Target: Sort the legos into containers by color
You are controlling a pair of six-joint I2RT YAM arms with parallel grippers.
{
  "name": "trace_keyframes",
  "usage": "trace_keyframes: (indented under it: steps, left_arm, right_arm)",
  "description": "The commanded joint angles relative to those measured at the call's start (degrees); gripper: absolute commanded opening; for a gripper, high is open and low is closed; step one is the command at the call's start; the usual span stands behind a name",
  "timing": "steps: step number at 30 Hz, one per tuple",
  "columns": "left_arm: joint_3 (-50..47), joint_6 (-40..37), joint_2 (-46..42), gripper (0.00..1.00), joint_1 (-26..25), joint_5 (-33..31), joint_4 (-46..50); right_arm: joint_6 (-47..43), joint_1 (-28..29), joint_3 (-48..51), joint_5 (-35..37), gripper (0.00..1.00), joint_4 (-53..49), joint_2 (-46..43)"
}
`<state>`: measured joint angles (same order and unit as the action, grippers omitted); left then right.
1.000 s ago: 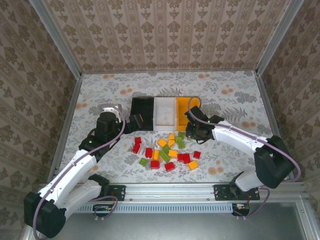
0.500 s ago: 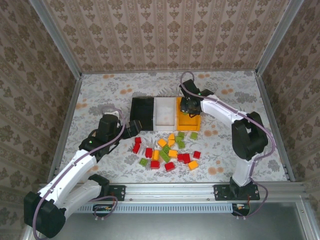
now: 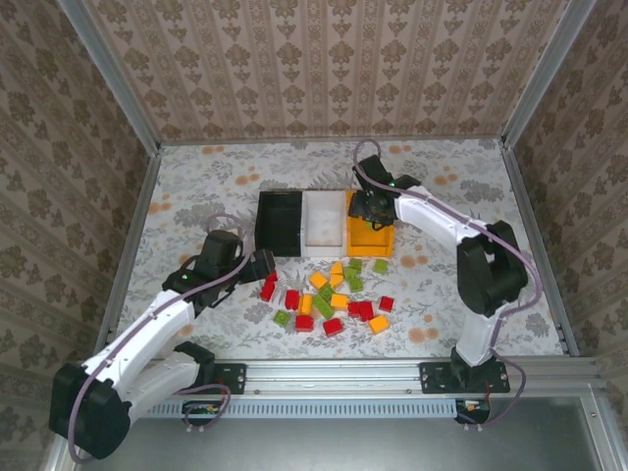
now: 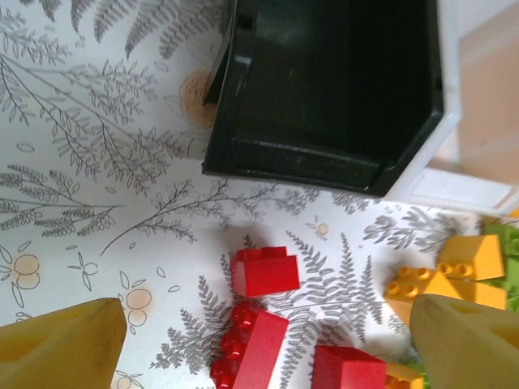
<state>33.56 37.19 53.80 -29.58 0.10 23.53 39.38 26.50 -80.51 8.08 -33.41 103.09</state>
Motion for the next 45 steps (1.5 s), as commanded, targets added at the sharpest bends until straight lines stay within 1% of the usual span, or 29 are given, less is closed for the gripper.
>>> trace_keyframes:
  steps: [1,4,8,14,25,29,32,34,37,40,42,45]
  left_arm:
    - [-1.13,-2.36,2.62,0.91,-2.52,-1.44,-1.14]
    - [-0.55,-3.24,7.24,0.87,-5.48,-3.00,-2.21]
    - [0.28,-3.21,12.79,0.79,-8.05,-4.93,-1.86]
    - [-0.06,-2.40,16.26,0.73,-11.97,-9.44,1.01]
    - [-2.19,-1.83,20.00,0.53,-12.95,-9.71,-3.55]
    - [-2.20,-1.60,20.77,0.43,-12.96,-10.29,-3.63]
    - [-2.40,-1.31,20.60,0.35,-13.11,-10.19,-3.82]
    - [-2.60,-1.11,19.96,0.24,-13.43,-10.03,-3.70]
    - [-2.45,-0.71,18.12,0.15,-14.21,-10.10,-1.97]
    - [-1.55,0.12,13.81,0.11,-15.71,-10.25,2.00]
    - [-0.46,0.25,9.58,0.10,-16.98,-10.42,5.03]
    - [2.47,0.20,5.20,0.09,-17.48,-10.00,7.81]
  right_arm:
    - [1.52,0.45,4.95,-1.14,0.61,2.47,-7.54]
    - [2.32,0.83,9.24,-1.22,0.61,4.78,-11.17]
    - [3.01,0.79,12.88,-0.45,0.61,5.03,-14.74]
    - [3.47,0.74,15.76,0.69,0.61,5.39,-18.08]
    - [4.26,0.59,16.78,1.37,0.61,5.45,-19.97]
    - [4.52,0.40,17.45,1.42,0.61,5.44,-20.88]
    - [4.65,0.30,17.68,1.46,0.61,5.45,-21.17]
    - [4.75,0.23,17.84,1.48,0.61,5.46,-21.25]
    - [4.89,0.04,17.92,1.46,0.61,5.46,-21.35]
    - [5.08,-0.13,18.07,1.59,0.61,5.36,-21.57]
    - [5.16,-0.38,18.66,1.66,0.61,5.52,-22.16]
    - [5.60,-0.88,20.18,1.86,0.61,5.93,-22.93]
